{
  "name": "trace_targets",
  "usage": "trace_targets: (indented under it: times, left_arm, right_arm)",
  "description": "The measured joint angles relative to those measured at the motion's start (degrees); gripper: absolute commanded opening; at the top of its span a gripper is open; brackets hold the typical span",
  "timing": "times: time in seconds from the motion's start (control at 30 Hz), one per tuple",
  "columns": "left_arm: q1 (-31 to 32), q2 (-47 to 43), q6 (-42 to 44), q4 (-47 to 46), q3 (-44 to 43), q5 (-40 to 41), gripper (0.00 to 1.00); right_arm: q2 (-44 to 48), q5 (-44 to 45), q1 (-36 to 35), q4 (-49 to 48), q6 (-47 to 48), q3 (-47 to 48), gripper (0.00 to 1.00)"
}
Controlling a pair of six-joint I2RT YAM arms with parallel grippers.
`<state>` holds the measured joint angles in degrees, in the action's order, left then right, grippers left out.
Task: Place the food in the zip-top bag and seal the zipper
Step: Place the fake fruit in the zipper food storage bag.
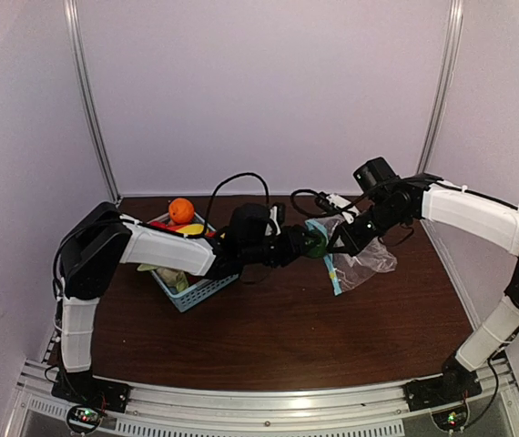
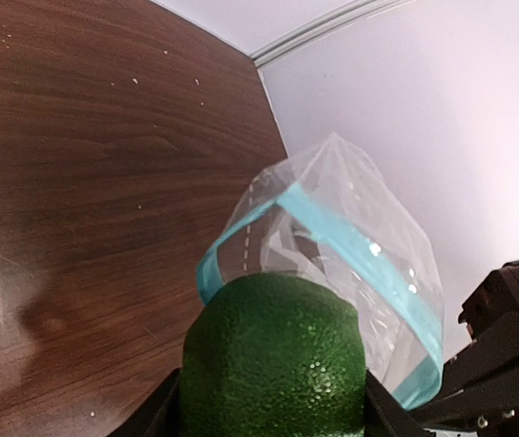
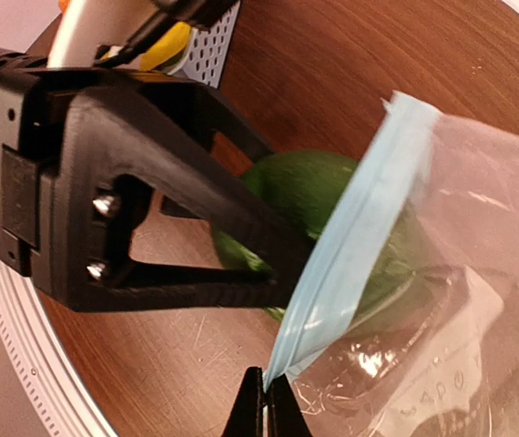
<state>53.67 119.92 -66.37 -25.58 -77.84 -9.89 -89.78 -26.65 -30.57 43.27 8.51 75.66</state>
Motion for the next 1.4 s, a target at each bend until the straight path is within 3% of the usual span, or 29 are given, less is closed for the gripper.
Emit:
trace_targets:
  times: [0.33, 0.53, 0.83, 1.03, 1.17, 1.23, 1.4]
  left_arm:
    - [0.2, 2.1, -0.4, -4.6, -2.5, -6.7, 0.0]
    - [0.2, 4.6, -0.4, -9.1, -6.4, -12.3, 0.2]
    - [0.1, 5.6, 3.3, 0.0, -9.9, -16.2, 0.62]
    - [0.1, 3.0, 8.3, 7.4, -10.6, -15.6, 0.81]
    - [0.0, -0.2, 12.2, 11.5, -11.9, -14.3, 0.84]
    - [0.1, -1.9, 13.4, 12.1, -12.0, -13.9, 0.97]
    - [0.1, -5.0, 14.4, 11.9, -10.8, -13.0, 0.96]
  right_arm:
    - [-1.5, -3.0, -1.6, 1.0, 2.0, 0.2, 0.0]
    - [-1.5, -9.0, -1.6, 3.2, 5.1, 0.3, 0.0]
    - [2.8, -10.1, 1.7, 2.5, 6.8, -2.1, 0.0]
    - [5.9, -10.0, 4.2, 1.8, 7.6, -3.2, 0.0]
    - [6.8, -10.1, 4.2, 0.9, 8.0, -4.1, 0.0]
    - [6.8, -10.4, 4.2, 0.6, 8.1, -4.4, 0.0]
    - [6.8, -11.1, 4.3, 0.0, 8.1, -4.6, 0.0]
